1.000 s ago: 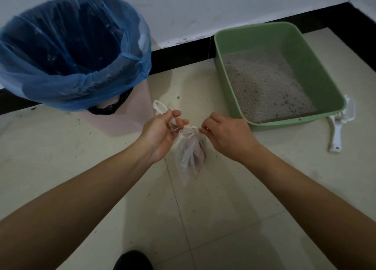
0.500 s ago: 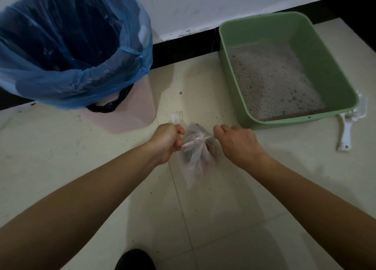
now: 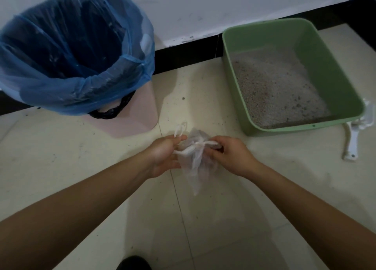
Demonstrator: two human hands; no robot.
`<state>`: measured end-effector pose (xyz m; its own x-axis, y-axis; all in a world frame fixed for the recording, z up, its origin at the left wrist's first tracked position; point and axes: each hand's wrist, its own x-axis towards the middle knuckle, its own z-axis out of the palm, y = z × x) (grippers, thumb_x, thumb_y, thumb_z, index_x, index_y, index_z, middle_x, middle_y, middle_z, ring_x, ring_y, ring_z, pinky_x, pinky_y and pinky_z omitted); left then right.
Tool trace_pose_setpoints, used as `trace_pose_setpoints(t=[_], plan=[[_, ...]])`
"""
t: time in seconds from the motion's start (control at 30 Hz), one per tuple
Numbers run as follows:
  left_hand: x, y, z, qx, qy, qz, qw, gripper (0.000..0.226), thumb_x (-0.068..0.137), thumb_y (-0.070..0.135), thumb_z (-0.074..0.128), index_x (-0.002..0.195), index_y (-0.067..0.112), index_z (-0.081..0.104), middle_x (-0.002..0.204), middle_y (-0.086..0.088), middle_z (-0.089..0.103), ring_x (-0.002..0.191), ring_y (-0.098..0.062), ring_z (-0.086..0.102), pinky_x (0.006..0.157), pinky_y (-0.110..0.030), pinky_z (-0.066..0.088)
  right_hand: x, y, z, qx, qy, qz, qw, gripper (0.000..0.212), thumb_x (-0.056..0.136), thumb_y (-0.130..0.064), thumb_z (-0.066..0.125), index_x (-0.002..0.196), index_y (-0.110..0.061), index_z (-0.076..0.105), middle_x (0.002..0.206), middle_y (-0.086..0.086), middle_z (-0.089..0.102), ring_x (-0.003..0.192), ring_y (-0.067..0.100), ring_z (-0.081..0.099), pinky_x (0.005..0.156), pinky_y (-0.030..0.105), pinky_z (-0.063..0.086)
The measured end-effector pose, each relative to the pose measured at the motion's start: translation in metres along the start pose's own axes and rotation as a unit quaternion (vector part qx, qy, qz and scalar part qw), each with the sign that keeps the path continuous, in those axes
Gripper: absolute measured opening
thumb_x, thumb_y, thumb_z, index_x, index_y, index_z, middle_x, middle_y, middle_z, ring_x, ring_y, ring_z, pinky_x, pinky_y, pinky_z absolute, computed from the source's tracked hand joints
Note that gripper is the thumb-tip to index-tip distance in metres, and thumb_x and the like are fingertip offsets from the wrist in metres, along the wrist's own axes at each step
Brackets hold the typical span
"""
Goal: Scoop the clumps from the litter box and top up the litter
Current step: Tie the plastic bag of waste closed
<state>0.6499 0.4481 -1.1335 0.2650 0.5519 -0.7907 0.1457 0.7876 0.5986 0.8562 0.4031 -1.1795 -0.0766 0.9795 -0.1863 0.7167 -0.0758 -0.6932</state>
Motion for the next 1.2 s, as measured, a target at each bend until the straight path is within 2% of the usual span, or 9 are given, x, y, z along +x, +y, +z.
trace_pose_setpoints(t=[0.07, 0.17, 0.33, 0.53, 0.67, 0.8, 0.93, 1.1, 1.2], plan=[[-0.003, 0.005, 0.003, 0.013, -0.009, 0.032, 0.999, 0.029, 0.101, 0.023, 0.044, 0.114, 0.008, 0.066, 0.105, -0.012, 0.070, 0.089, -0.026, 0.069, 0.082, -0.040, 0.056, 0.003, -0.006, -0.007, 0.032, 0.046, -0.006, 0.998, 0.016, 0.092, -0.037, 0.065, 0.092, -0.022, 0.070, 0.078, -0.005, 0.069, 0.072, 0.016, 0.065, 0.063, 0.030, 0.047], [-0.017, 0.023, 0.009, 0.002, -0.047, 0.092, 0.995, 0.026, 0.099, 0.017, 0.050, 0.114, 0.005, 0.066, 0.107, -0.012, 0.072, 0.095, -0.025, 0.070, 0.088, -0.039, 0.056, 0.005, -0.027, -0.033, 0.099, 0.118, -0.012, 0.988, 0.007, 0.095, -0.030, 0.062, 0.088, -0.027, 0.062, 0.075, -0.007, 0.064, 0.069, 0.011, 0.062, 0.062, 0.029, 0.049], [-0.066, 0.080, 0.027, 0.038, -0.039, 0.280, 0.958, 0.027, 0.091, 0.002, 0.059, 0.117, 0.009, 0.062, 0.107, -0.011, 0.070, 0.098, -0.024, 0.069, 0.084, -0.033, 0.057, 0.006, -0.076, -0.089, 0.217, 0.223, -0.079, 0.947, 0.018, 0.098, -0.019, 0.058, 0.090, -0.034, 0.053, 0.083, -0.010, 0.062, 0.068, -0.003, 0.056, 0.059, 0.016, 0.046], [-0.118, 0.152, 0.024, 0.133, 0.068, 0.505, 0.850, 0.033, 0.086, -0.004, 0.062, 0.113, 0.015, 0.062, 0.083, -0.001, 0.058, 0.080, -0.013, 0.060, 0.080, -0.026, 0.055, 0.022, -0.135, -0.135, 0.263, 0.294, -0.164, 0.904, 0.015, 0.095, -0.014, 0.060, 0.092, -0.023, 0.048, 0.076, 0.000, 0.056, 0.066, 0.011, 0.052, 0.059, 0.036, 0.047], [-0.135, 0.183, -0.005, 0.152, 0.129, 0.562, 0.803, 0.029, 0.085, 0.000, 0.063, 0.107, 0.018, 0.063, 0.080, 0.003, 0.058, 0.077, -0.010, 0.059, 0.077, -0.025, 0.052, 0.048, -0.177, -0.151, 0.213, 0.321, -0.193, 0.903, 0.020, 0.088, -0.017, 0.060, 0.084, -0.030, 0.046, 0.076, -0.012, 0.052, 0.067, 0.005, 0.049, 0.065, 0.033, 0.049], [-0.158, 0.205, -0.043, 0.148, 0.180, 0.636, 0.735, 0.029, 0.084, 0.002, 0.061, 0.111, 0.012, 0.058, 0.083, -0.002, 0.059, 0.083, -0.018, 0.060, 0.082, -0.038, 0.056, 0.077, -0.231, -0.154, 0.239, 0.312, -0.266, 0.880, 0.018, 0.087, -0.017, 0.061, 0.085, -0.029, 0.048, 0.079, -0.007, 0.054, 0.075, 0.016, 0.055, 0.070, 0.053, 0.056], [-0.161, 0.208, -0.094, 0.177, 0.277, 0.613, 0.718, 0.026, 0.085, 0.001, 0.058, 0.110, 0.011, 0.058, 0.084, -0.004, 0.059, 0.082, -0.014, 0.061, 0.084, -0.036, 0.056, 0.110, -0.275, -0.132, 0.214, 0.252, -0.264, 0.906, 0.019, 0.087, -0.018, 0.062, 0.084, -0.032, 0.049, 0.081, -0.008, 0.056, 0.082, 0.020, 0.063, 0.074, 0.050, 0.057], [-0.131, 0.187, -0.149, 0.289, 0.376, 0.498, 0.726, 0.016, 0.088, 0.010, 0.060, 0.102, 0.018, 0.064, 0.091, -0.001, 0.063, 0.081, -0.012, 0.059, 0.082, -0.036, 0.054, 0.143, -0.281, -0.087, 0.046, 0.178, -0.268, 0.946, 0.011, 0.095, -0.024, 0.061, 0.098, -0.015, 0.056, 0.087, -0.004, 0.059, 0.081, 0.016, 0.058, 0.070, 0.029, 0.049], [-0.112, 0.174, -0.170, 0.358, 0.391, 0.452, 0.717, 0.015, 0.088, 0.018, 0.062, 0.103, 0.017, 0.064, 0.095, -0.001, 0.065, 0.087, -0.018, 0.060, 0.081, -0.033, 0.050, 0.155, -0.270, -0.068, -0.048, 0.132, -0.264, 0.954, 0.022, 0.094, -0.034, 0.063, 0.101, -0.013, 0.062, 0.090, -0.003, 0.062, 0.083, 0.016, 0.057, 0.069, 0.029, 0.043]])
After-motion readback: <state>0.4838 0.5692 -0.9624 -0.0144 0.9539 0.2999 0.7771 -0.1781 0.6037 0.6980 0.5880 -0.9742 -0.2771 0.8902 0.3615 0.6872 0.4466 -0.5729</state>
